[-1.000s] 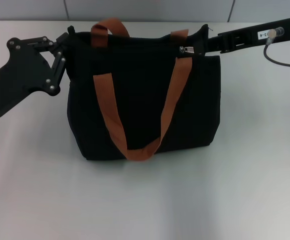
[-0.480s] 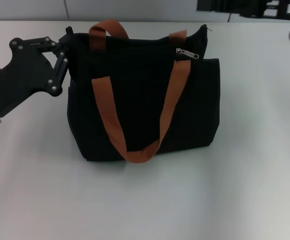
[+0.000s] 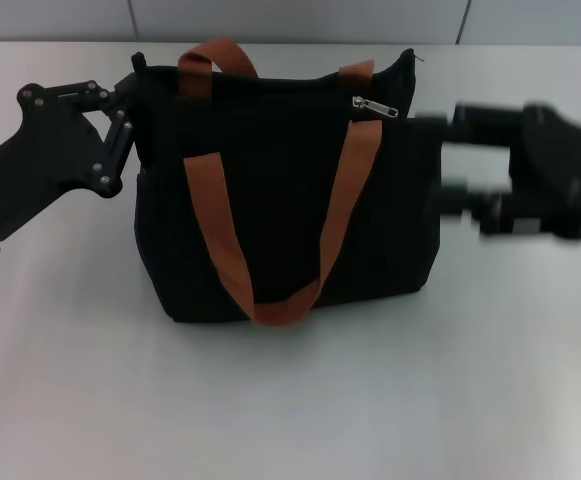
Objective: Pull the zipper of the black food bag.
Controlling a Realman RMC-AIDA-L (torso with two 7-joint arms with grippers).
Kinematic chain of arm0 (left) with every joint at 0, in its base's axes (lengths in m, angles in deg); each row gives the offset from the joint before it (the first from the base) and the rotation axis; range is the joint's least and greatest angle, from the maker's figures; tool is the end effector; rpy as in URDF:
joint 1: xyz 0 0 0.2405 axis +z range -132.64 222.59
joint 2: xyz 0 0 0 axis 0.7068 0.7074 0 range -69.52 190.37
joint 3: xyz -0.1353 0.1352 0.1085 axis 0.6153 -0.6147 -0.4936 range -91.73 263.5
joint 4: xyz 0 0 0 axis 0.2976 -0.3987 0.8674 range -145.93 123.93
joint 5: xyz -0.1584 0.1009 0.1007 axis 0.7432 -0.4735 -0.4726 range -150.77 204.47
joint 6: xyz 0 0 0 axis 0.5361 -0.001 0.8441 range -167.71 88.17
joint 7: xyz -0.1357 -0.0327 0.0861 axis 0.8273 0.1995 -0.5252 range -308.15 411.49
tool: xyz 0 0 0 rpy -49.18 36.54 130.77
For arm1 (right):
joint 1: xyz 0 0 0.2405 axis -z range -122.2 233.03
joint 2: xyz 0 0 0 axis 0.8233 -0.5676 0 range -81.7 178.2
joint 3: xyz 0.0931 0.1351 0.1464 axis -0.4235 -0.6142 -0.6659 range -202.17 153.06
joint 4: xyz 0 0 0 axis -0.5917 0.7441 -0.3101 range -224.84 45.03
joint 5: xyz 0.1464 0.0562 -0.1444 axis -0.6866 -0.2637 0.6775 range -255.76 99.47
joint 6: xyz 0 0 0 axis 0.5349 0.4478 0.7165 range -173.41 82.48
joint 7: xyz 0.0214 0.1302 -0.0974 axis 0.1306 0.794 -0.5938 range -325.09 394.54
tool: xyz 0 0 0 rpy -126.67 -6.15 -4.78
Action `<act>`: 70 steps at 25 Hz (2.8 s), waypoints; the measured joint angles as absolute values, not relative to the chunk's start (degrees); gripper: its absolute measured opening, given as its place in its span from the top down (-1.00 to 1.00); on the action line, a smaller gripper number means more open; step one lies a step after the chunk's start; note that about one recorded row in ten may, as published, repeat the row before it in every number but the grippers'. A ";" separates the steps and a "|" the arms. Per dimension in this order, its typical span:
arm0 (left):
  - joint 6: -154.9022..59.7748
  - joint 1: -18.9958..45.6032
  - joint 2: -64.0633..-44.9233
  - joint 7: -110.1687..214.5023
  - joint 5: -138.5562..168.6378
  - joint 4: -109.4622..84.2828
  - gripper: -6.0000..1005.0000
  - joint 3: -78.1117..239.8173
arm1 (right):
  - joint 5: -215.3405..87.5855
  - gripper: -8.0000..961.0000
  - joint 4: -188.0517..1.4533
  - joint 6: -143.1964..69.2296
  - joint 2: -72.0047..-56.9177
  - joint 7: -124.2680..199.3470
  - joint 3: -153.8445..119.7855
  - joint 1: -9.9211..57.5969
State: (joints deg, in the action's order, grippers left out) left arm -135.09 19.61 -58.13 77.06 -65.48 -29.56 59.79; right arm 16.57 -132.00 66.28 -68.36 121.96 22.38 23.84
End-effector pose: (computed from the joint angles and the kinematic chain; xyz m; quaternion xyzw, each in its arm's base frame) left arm -0.2426 0.3048 0.0263 -0.8367 0.0304 -0.3707 0.4019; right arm 0.1521 0.2948 0.0451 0.9109 -0.1246 -0.3918 0.0337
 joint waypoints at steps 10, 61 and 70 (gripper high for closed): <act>-133.73 20.57 -58.02 80.57 -65.50 -29.54 0.74 60.12 | 26.96 -0.61 -124.67 63.93 -70.78 95.10 22.44 29.87; -148.76 22.10 -55.59 110.17 -86.25 -36.69 -0.56 44.07 | 28.88 -0.61 -111.13 54.48 -71.02 86.98 24.73 28.84; -147.04 21.94 -55.95 107.85 -87.45 -36.35 -0.56 44.05 | 28.90 -0.61 -109.03 53.01 -71.02 85.00 25.37 28.24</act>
